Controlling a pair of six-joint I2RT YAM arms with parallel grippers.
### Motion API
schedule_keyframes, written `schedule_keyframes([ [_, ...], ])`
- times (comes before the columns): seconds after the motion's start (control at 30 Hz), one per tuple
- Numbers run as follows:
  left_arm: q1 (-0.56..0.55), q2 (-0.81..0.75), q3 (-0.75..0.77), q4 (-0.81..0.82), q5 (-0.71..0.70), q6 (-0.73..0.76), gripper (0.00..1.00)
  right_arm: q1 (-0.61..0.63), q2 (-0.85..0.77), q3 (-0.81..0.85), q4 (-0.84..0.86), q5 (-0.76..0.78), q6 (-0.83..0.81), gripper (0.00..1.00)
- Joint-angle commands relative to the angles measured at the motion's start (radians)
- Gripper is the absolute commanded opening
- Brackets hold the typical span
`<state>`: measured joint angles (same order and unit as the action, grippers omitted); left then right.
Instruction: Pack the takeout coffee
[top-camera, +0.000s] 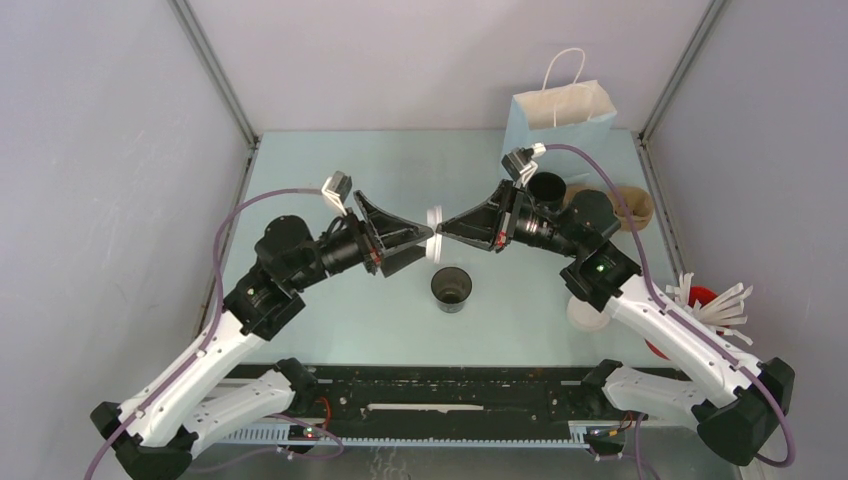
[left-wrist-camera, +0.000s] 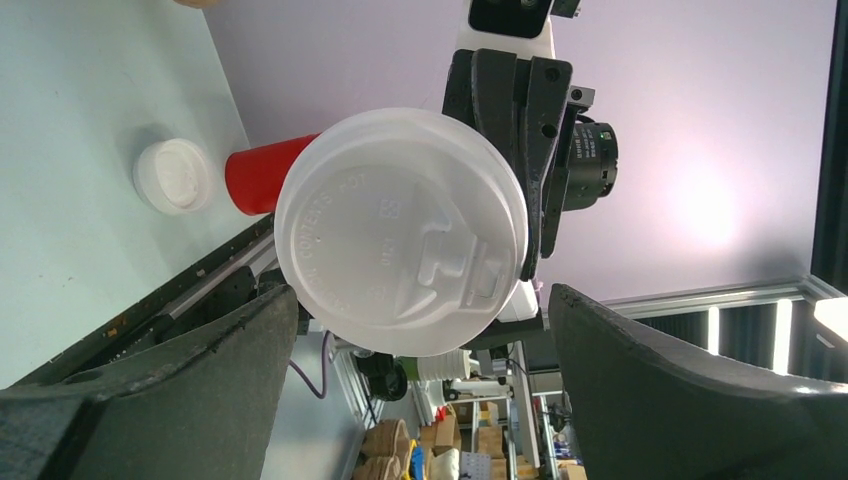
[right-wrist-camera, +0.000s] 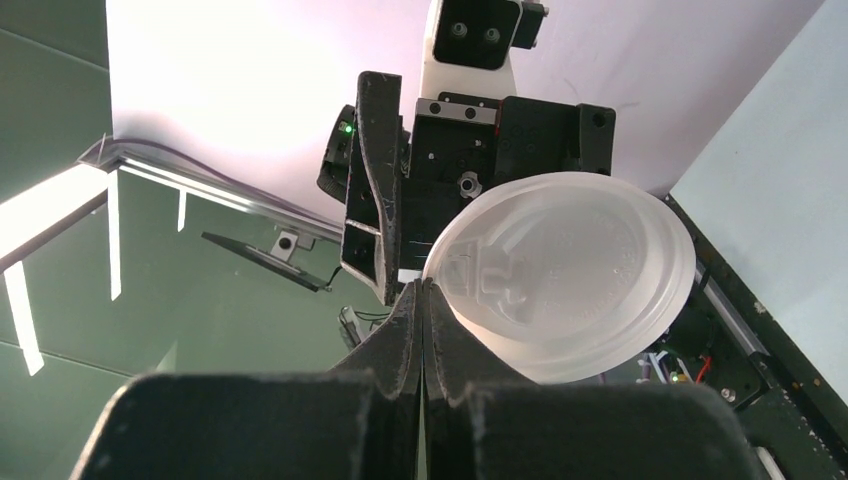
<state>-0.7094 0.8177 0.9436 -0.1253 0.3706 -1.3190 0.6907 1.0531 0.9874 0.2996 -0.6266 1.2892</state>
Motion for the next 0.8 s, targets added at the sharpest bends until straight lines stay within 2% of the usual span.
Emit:
schedule_keyframes([
  [0.0,-0.004,-0.023,-0.021,0.039,0.006,-0.017,1.0,0.013,-0.023,-0.006,0.053,-0.002,0.009,0.0],
  [0.77,-0.003,-0.048,-0.046,0.052,0.029,-0.08,1.0,0.055,-0.033,-0.034,0.103,0.005,-0.008,0.0],
])
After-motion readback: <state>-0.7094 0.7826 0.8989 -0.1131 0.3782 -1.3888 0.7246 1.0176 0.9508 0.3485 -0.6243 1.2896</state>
